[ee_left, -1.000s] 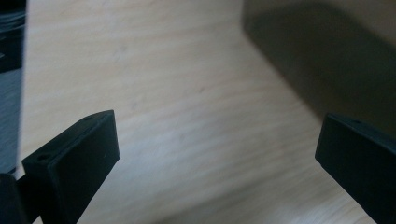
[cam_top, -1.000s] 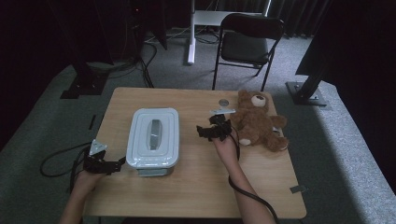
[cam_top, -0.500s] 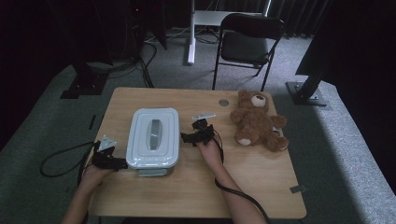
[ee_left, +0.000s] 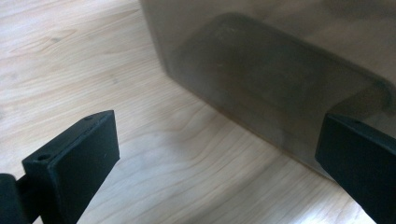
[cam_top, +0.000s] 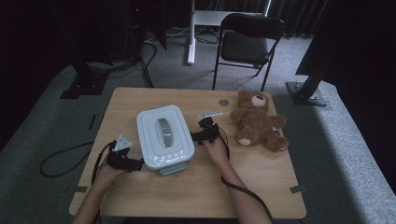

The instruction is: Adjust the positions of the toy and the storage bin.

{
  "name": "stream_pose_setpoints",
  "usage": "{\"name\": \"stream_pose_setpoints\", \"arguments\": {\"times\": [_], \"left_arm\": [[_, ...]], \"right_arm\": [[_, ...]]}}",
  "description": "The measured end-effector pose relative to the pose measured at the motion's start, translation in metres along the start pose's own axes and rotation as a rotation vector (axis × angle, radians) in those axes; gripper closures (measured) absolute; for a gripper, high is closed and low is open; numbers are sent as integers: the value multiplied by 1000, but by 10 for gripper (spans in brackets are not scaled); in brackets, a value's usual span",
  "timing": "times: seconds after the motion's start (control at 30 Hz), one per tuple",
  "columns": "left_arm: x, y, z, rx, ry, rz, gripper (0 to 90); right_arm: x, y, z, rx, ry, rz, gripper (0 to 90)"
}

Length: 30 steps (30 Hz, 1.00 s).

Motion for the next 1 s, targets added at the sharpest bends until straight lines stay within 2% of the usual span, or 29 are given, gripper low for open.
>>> {"name": "stream_pose_setpoints", "arguments": {"times": [0.1, 0.2, 0.27, 0.37, 0.5, 0.6, 0.8, 0.87, 1.0], "left_arm": [[3, 4, -2, 1, 23, 4, 4], [5, 7, -7, -21, 30, -1, 4], [6, 8, -9, -19, 48, -8, 4], [7, 9, -7, -16, 45, -20, 4], [7, 11, -2, -7, 40, -53, 5], [7, 11, 2, -10, 36, -54, 5], [2, 10, 17, 11, 28, -54, 5], [-2, 10, 28, 30, 27, -47, 5], [-3, 9, 41, 28, 3, -41, 5]], "right_arm": [[3, 2, 1, -16, 9, -18, 127], [9, 3, 2, -29, 14, -44, 127], [12, 4, 1, -25, 38, -45, 132], [13, 3, 2, -26, 51, -29, 143], [9, 2, 0, -31, 68, -40, 189], [7, 0, 0, -39, 75, -49, 192], [-4, -8, 0, -84, 82, -59, 192], [-13, -14, 1, -102, 71, -57, 193], [-24, -23, 3, -99, 70, -40, 200]]}}
Point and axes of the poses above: each handheld gripper's, and its own axes: x roughly forward along the jaws, y roughly out of its top, z roughly to its right, the point moved 6 cm from there along x, roughly forward along the jaws, and after that the axes turned 7 degrees about y, right-handed, at the moved point
